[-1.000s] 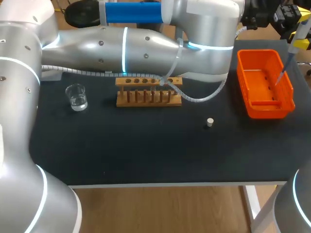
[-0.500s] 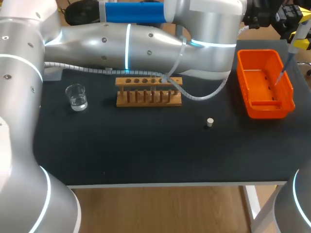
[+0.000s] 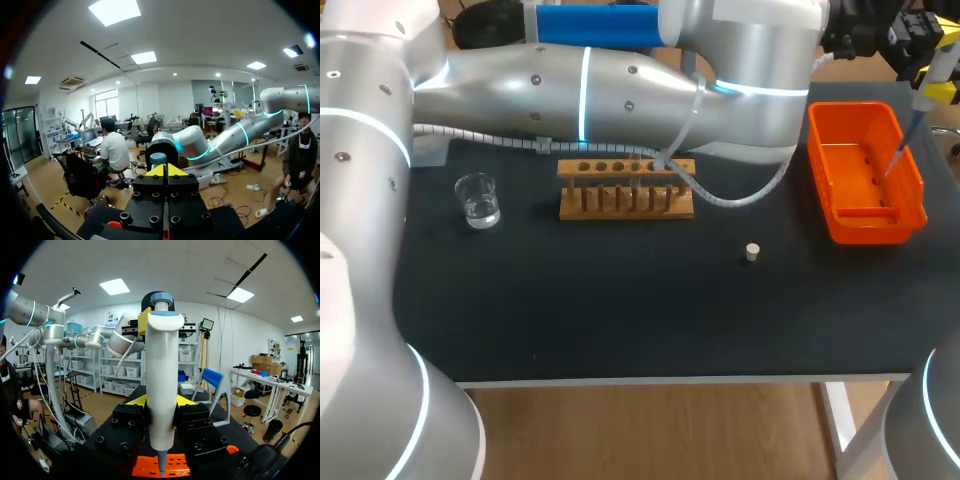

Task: Invert the test tube, pick up the pipette, mount the tip to pipette, aspirate from beaker and dispense into the tube, eject the tip, return the pipette, and cap with the stopper.

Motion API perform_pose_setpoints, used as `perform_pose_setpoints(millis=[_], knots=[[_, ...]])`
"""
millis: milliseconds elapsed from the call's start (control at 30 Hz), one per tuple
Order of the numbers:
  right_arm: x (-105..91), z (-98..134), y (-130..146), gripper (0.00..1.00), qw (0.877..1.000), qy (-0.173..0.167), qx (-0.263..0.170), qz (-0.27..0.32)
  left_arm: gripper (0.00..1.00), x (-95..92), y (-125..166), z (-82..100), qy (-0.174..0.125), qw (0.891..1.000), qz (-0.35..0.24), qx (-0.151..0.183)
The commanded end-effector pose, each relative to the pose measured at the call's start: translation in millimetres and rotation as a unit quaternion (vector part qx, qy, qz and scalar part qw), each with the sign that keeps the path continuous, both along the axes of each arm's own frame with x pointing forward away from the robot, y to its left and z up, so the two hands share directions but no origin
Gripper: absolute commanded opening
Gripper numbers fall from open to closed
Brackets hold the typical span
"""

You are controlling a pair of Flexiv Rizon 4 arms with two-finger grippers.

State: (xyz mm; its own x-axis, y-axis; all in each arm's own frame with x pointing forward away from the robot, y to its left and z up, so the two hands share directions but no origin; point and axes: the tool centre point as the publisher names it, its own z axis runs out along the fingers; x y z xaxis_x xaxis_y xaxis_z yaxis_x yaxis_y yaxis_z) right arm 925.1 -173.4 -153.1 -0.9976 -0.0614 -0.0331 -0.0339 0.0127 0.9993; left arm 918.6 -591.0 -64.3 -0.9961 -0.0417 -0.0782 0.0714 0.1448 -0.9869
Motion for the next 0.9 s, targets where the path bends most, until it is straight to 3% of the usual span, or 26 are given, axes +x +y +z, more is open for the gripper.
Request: perform_pose_setpoints(millis=[33,900], knots=[[-0.7,2,1,0.00,1.000,-0.001,-0.001,-0.001,0.00,-3.4,-3,-7.4,-0.002,1.000,0.011,-0.010],[-0.7,2,1,0.00,1.000,-0.001,-0.001,-0.001,0.00,-1.4,-1,-23.4,0.009,1.000,0.013,-0.004]])
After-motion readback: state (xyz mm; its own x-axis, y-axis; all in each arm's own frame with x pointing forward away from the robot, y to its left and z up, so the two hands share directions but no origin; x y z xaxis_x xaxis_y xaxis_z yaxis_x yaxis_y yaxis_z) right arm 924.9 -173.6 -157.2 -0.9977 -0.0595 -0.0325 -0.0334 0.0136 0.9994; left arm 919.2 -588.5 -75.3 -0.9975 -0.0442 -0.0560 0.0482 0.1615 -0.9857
